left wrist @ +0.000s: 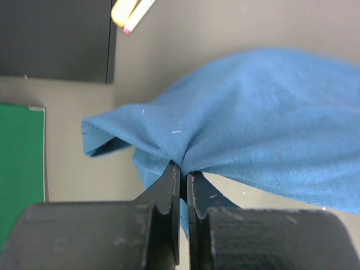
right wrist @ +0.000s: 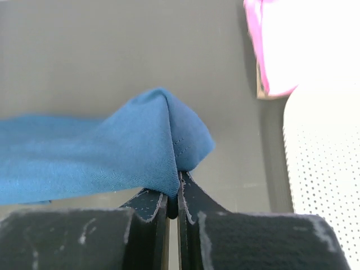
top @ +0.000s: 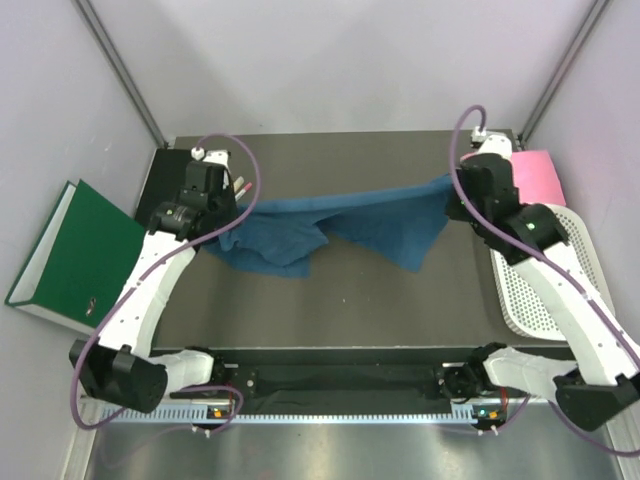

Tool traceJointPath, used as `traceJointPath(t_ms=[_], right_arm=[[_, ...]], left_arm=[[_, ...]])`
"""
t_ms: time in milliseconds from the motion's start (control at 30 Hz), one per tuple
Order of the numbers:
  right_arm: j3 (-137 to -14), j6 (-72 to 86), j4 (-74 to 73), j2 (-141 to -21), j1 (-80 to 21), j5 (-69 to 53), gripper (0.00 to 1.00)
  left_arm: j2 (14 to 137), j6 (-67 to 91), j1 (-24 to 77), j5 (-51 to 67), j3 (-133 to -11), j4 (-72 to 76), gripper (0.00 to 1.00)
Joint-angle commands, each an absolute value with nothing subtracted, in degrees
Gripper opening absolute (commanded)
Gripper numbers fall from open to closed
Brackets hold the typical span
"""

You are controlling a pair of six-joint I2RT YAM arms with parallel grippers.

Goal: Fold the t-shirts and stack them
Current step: Flatten out the tshirt

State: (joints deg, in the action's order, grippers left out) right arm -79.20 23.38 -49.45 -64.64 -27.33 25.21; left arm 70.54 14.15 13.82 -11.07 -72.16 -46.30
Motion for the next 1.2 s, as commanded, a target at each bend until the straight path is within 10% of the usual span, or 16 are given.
traceJointPath(t_ms=[0,567,600,700,1167], right_arm=[[-78.05,19.08,-43.69,-62.05,-25.58,30.15,0.00],[-99.91,13.10,-22.41,-110.46,-16.00,28.04,0.00],[-102.02,12.75,-22.67,-111.96,-15.82,28.12,0.00],[-107.66,12.13,-23.03,-116.62,-15.56,27.95,0.00],[-115.93,12.04,-21.09,-124.36,-9.93,23.30,0.00]], left_arm=[[71.01,13.09,13.36,-14.23,-72.95,-39.15,0.00],[120.04,12.30,9.23,-15.47,-114.67,-44.91,0.00],[123.28,12.30,8.97,-15.38,-119.31,-45.17,0.10],[129.00,13.18,8.00,-13.71,-127.75,-47.28,0.99],[107.06,23.98,7.12,9.55,-97.68,-33.07,0.92]])
